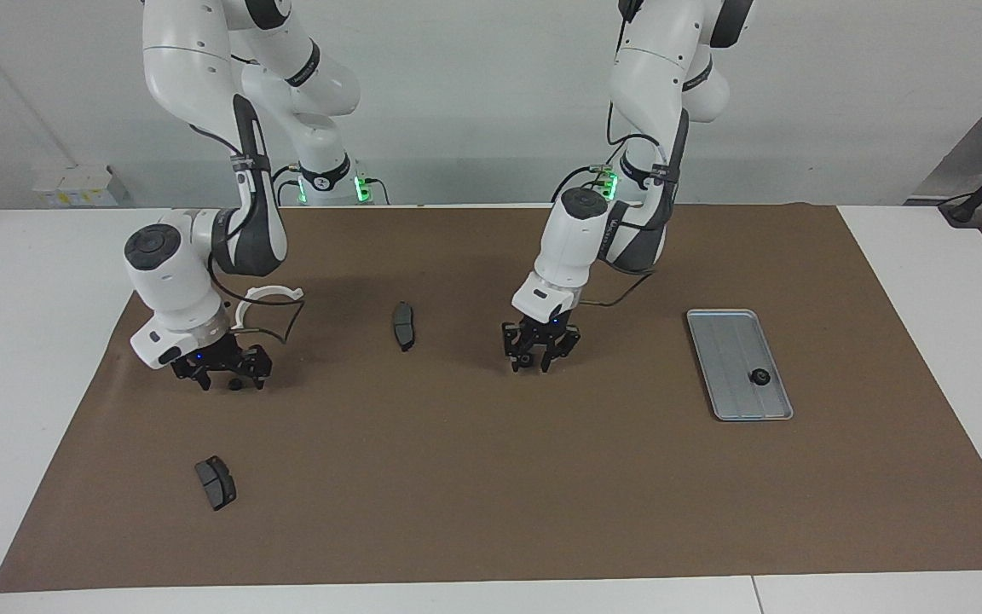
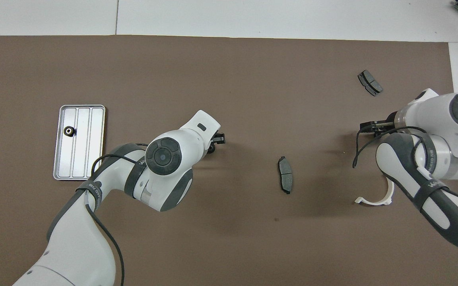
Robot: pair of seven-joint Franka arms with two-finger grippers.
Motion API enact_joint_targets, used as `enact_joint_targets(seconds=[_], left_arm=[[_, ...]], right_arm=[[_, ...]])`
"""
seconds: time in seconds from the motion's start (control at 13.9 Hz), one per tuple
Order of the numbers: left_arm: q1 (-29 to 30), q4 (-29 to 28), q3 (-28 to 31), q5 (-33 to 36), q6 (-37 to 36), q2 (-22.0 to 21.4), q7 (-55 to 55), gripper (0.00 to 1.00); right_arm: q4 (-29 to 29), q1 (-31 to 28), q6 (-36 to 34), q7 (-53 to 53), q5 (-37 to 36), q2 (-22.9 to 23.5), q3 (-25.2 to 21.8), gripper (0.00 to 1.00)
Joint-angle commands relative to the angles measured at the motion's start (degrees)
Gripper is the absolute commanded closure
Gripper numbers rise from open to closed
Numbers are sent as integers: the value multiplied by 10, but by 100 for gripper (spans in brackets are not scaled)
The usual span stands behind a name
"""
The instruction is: Pick bearing gear from pile to tray
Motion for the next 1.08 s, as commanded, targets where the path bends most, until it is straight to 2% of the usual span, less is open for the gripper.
enact_joint_targets(seconds=[0.0,0.22,0.36,0.43,0.79,1.01], left_arm=[[-21,-24,11,-3,7,-9,12,42],[-23,-31,11,-3,6,-11,12,43],[-27,-31,12,-3,-5,-13,13,44],[-29,-31,12,-3,-9,-13,12,44],[-34,-35,12,-1,-25,-17,13,47],[-34,-35,12,0,-47,-20,28,51]], right_arm=[[-11,-10,14,-22,20,3,9,14],[-14,-10,14,-21,20,3,9,49],[-12,-10,14,-19,20,3,9,80],[-12,-10,13,-19,24,3,9,100],[-3,3,3,-15,43,-14,12,100],[31,4,-47,58,45,-22,67,100]])
